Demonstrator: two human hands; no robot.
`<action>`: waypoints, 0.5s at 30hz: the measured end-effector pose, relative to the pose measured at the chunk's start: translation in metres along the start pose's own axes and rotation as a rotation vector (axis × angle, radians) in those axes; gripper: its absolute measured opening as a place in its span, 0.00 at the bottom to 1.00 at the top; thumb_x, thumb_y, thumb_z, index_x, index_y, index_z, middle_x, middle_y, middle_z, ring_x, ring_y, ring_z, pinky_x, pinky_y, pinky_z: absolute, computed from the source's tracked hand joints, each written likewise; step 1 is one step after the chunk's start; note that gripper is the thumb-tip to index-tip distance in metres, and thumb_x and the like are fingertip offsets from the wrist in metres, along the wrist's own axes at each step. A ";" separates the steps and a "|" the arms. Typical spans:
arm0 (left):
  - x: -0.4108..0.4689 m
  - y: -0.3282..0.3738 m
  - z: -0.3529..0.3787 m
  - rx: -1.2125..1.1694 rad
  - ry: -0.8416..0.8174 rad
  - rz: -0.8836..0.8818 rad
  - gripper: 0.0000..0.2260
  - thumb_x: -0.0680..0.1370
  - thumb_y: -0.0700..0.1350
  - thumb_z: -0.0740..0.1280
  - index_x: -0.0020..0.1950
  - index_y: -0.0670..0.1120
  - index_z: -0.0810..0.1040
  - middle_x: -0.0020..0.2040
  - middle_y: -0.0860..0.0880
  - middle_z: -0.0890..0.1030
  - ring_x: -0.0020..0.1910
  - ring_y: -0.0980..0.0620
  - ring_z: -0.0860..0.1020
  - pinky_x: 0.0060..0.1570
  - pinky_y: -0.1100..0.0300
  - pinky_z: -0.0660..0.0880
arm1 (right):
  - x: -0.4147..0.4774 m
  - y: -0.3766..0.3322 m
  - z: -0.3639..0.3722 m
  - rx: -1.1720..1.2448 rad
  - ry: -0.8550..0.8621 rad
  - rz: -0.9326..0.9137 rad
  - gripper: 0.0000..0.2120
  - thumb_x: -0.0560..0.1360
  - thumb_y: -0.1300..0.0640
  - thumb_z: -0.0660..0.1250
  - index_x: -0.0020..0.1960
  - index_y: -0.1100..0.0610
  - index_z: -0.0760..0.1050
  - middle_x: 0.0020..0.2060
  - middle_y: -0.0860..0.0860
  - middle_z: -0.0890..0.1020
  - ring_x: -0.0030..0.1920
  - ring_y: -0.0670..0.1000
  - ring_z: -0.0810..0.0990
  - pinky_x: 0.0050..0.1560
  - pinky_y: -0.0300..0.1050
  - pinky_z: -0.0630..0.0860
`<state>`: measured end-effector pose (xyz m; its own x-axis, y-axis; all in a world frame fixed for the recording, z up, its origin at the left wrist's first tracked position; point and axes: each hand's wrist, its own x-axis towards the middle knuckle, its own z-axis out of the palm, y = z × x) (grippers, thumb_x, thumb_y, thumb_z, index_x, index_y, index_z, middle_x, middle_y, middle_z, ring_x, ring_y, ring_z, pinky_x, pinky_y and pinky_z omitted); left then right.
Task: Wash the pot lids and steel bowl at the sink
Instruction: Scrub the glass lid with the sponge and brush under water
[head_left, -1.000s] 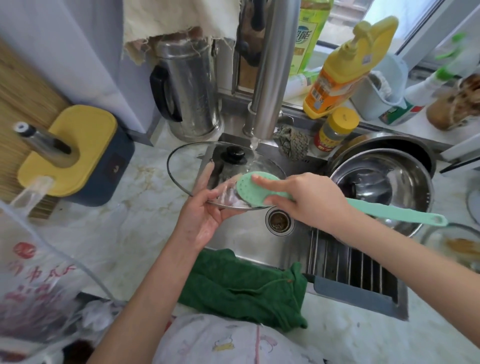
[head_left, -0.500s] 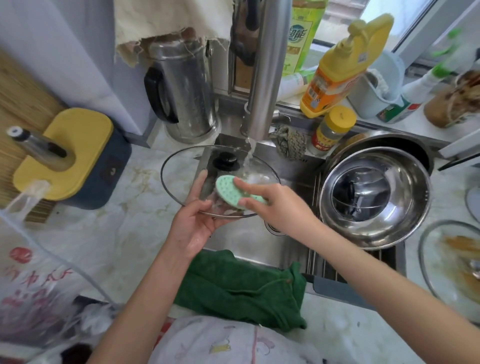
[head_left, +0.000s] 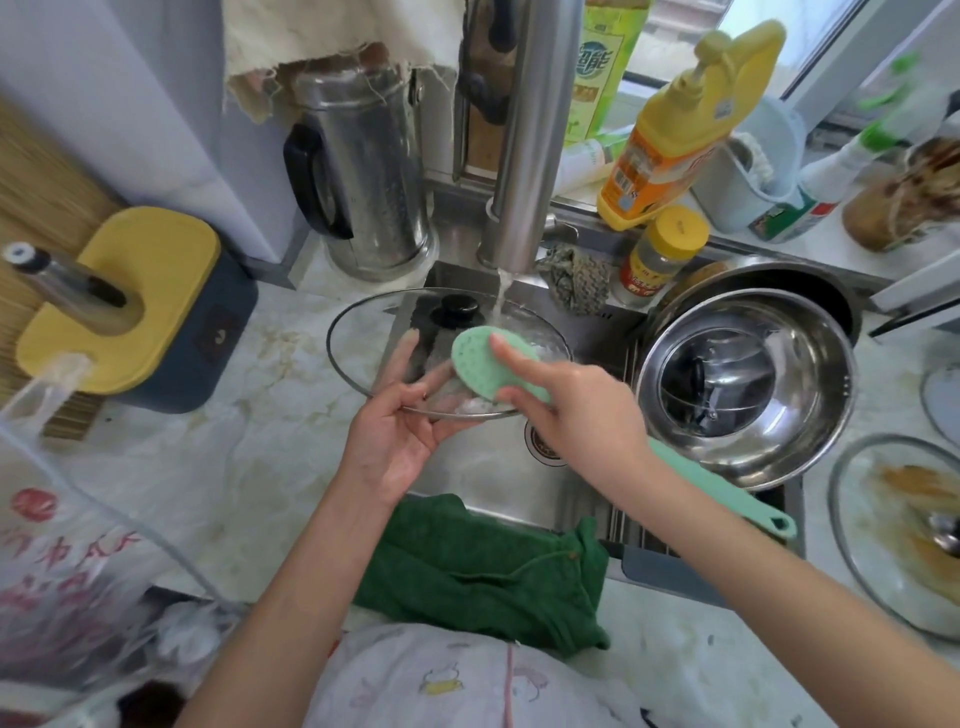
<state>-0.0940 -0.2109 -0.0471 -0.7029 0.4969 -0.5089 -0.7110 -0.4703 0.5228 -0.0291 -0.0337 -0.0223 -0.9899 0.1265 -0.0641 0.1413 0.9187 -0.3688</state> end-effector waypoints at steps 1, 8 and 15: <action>0.000 0.000 0.001 -0.005 -0.005 -0.004 0.32 0.72 0.34 0.57 0.75 0.52 0.62 0.59 0.37 0.80 0.49 0.42 0.82 0.39 0.49 0.82 | 0.003 0.007 -0.002 -0.044 0.050 0.026 0.23 0.78 0.41 0.59 0.72 0.36 0.61 0.39 0.54 0.79 0.39 0.58 0.80 0.35 0.50 0.75; 0.001 0.002 0.005 0.010 -0.014 0.010 0.27 0.78 0.32 0.51 0.75 0.51 0.61 0.58 0.38 0.81 0.42 0.46 0.84 0.37 0.51 0.82 | 0.003 0.000 0.003 -0.100 0.181 -0.023 0.21 0.79 0.42 0.59 0.71 0.39 0.67 0.32 0.51 0.74 0.30 0.54 0.74 0.27 0.43 0.64; 0.001 0.002 0.003 0.008 -0.001 -0.003 0.33 0.72 0.35 0.58 0.76 0.52 0.61 0.58 0.38 0.81 0.45 0.44 0.81 0.37 0.52 0.81 | 0.004 0.004 0.007 -0.061 0.204 -0.022 0.21 0.78 0.42 0.61 0.71 0.37 0.65 0.36 0.53 0.79 0.35 0.58 0.79 0.29 0.46 0.70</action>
<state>-0.0961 -0.2090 -0.0445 -0.7005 0.4991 -0.5100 -0.7131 -0.4628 0.5266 -0.0325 -0.0325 -0.0304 -0.9756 0.1734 0.1349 0.1245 0.9423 -0.3107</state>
